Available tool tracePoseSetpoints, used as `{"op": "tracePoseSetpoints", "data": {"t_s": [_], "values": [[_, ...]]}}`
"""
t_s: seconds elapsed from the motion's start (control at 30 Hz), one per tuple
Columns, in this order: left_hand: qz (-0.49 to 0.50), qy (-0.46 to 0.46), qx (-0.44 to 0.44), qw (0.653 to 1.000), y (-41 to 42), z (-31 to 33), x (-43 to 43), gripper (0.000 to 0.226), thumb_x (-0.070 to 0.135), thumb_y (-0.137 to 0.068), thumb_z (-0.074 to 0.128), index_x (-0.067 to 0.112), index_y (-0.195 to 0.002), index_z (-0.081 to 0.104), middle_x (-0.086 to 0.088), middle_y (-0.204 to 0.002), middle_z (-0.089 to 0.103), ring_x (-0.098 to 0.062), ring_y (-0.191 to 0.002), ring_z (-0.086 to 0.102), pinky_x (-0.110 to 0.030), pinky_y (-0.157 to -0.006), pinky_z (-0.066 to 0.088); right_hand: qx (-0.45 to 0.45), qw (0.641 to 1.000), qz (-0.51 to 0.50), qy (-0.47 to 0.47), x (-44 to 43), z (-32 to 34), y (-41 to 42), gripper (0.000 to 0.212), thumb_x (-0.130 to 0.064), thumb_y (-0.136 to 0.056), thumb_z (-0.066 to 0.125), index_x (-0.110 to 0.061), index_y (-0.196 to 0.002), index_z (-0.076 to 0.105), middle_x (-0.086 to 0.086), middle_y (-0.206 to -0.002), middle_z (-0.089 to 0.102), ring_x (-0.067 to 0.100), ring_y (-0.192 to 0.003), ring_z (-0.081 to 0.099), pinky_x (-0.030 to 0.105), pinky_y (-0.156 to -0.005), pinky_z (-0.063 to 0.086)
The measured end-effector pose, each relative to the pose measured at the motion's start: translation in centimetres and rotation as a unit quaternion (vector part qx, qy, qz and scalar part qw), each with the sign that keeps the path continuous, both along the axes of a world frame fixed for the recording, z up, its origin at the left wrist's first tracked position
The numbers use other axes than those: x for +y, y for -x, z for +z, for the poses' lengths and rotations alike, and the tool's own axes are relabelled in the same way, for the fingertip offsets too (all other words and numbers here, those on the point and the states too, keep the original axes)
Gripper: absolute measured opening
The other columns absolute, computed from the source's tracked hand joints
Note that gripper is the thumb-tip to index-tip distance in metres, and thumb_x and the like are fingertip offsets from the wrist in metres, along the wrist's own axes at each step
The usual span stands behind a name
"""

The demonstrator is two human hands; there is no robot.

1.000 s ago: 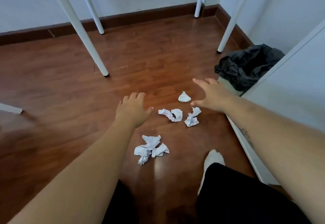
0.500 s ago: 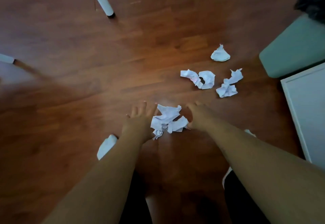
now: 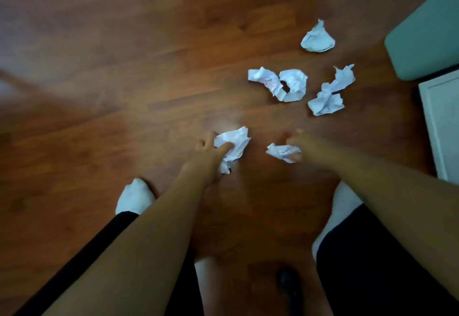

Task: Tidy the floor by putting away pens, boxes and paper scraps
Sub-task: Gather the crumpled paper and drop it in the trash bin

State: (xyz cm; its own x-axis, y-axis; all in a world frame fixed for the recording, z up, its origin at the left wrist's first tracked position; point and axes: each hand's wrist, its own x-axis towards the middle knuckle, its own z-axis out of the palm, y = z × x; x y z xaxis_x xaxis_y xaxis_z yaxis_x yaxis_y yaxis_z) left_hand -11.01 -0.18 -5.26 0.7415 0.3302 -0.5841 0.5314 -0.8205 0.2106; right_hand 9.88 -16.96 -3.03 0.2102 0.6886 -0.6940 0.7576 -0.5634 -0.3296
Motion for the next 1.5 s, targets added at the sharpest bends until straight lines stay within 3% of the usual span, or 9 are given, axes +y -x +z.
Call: {"op": "tracePoseSetpoints", "data": {"t_s": [0.13, 0.47, 0.6, 0.73, 0.9, 1.03, 1.13, 1.3, 1.5], "values": [[0.112, 0.128, -0.008, 0.985, -0.7, 0.3, -1.0, 0.041, 0.024, -0.074, 0.070, 0.033, -0.108, 0.049, -0.016, -0.121, 0.046, -0.039, -0.100, 0.056, -0.039, -0.083, 0.050, -0.123, 0.987, -0.051, -0.093, -3.6, 2.5, -7.1, 0.027, -0.026, -0.083, 0.069, -0.012, -0.106, 0.072, 0.015, -0.122, 0.054, 0.038, -0.104, 0.052, 0.041, -0.090, 0.044], [0.147, 0.070, -0.138, 0.977, -8.7, 6.6, -0.1, 0.062, 0.047, -0.068, 0.063, 0.012, -0.119, 0.059, -0.010, -0.105, 0.040, -0.027, -0.085, 0.049, -0.029, -0.074, 0.037, -0.169, 0.975, -0.006, -0.145, -3.1, -0.6, -8.4, 0.025, -0.019, -0.086, 0.062, -0.021, -0.109, 0.070, 0.003, -0.156, 0.030, 0.031, -0.135, 0.033, 0.037, -0.086, 0.048], [0.157, 0.075, -0.150, 0.973, -11.7, 6.5, 0.9, 0.047, 0.024, -0.072, 0.077, 0.015, -0.114, 0.057, -0.010, -0.108, 0.038, -0.025, -0.082, 0.049, -0.029, -0.072, 0.039, -0.173, 0.973, 0.028, -0.151, -2.0, -2.4, -8.7, 0.020, -0.006, -0.073, 0.075, -0.015, -0.090, 0.075, 0.016, -0.131, 0.058, 0.042, -0.118, 0.054, 0.041, -0.084, 0.052], [0.156, 0.087, -0.145, 0.973, -12.7, 6.4, 0.6, 0.060, 0.051, -0.059, 0.056, 0.019, -0.110, 0.055, -0.010, -0.107, 0.039, -0.026, -0.082, 0.051, -0.026, -0.070, 0.038, -0.171, 0.976, 0.095, -0.096, -2.2, -3.6, -9.8, 0.015, -0.012, -0.079, 0.066, -0.014, -0.091, 0.075, 0.014, -0.111, 0.066, 0.034, -0.109, 0.062, 0.039, -0.089, 0.051], [0.152, 0.096, -0.130, 0.975, -13.0, 7.2, 1.2, 0.068, 0.061, -0.054, 0.042, 0.023, -0.109, 0.054, -0.010, -0.107, 0.039, -0.027, -0.082, 0.053, -0.032, -0.075, 0.048, -0.108, 0.979, 0.069, -0.161, -1.9, -3.4, -11.2, 0.030, -0.017, -0.071, 0.045, -0.008, -0.055, 0.067, -0.002, -0.047, 0.058, 0.016, -0.046, 0.062, 0.022, -0.062, 0.043], [0.134, 0.093, -0.169, 0.972, -14.4, 9.9, 2.1, 0.049, 0.052, -0.063, 0.051, 0.038, -0.108, 0.038, -0.014, -0.102, 0.047, -0.026, -0.080, 0.052, -0.027, -0.073, 0.038, -0.091, 0.969, -0.147, -0.175, -1.1, 0.6, -12.3, 0.012, -0.032, -0.073, 0.067, -0.029, -0.084, 0.068, 0.000, -0.076, 0.070, 0.016, -0.066, 0.069, 0.019, -0.062, 0.043], [0.096, 0.095, -0.205, 0.969, -16.9, 13.6, 2.4, 0.043, 0.033, -0.071, 0.067, 0.039, -0.104, 0.039, -0.009, -0.100, 0.045, -0.024, -0.081, 0.051, -0.027, -0.066, 0.039, -0.075, 0.964, -0.170, -0.190, -0.6, 8.6, -13.1, 0.021, -0.021, -0.081, 0.062, -0.001, -0.082, 0.069, 0.017, -0.086, 0.067, 0.031, -0.076, 0.067, 0.030, -0.070, 0.044], [0.050, 0.102, -0.275, 0.955, -24.1, 21.9, 2.2, 0.046, 0.005, -0.073, 0.069, 0.033, -0.106, 0.052, -0.004, -0.106, 0.035, -0.018, -0.074, 0.048, -0.026, -0.066, 0.038, -0.120, 0.903, -0.307, -0.277, -1.1, 20.9, -16.0, 0.031, -0.022, -0.085, 0.059, -0.016, -0.059, 0.043, 0.000, -0.083, 0.046, 0.021, -0.066, 0.049, 0.036, -0.065, 0.039], [-0.002, 0.114, -0.362, 0.925, -32.9, 30.2, -1.5, 0.047, 0.017, -0.084, 0.068, 0.020, -0.126, 0.048, 0.000, -0.112, 0.033, -0.019, -0.081, 0.053, -0.017, -0.063, 0.037, -0.144, 0.716, -0.523, -0.440, -3.1, 31.3, -20.2, 0.027, -0.015, -0.086, 0.061, -0.010, -0.065, 0.045, 0.000, -0.075, 0.043, 0.010, -0.061, 0.041, 0.019, -0.054, 0.032]]}}
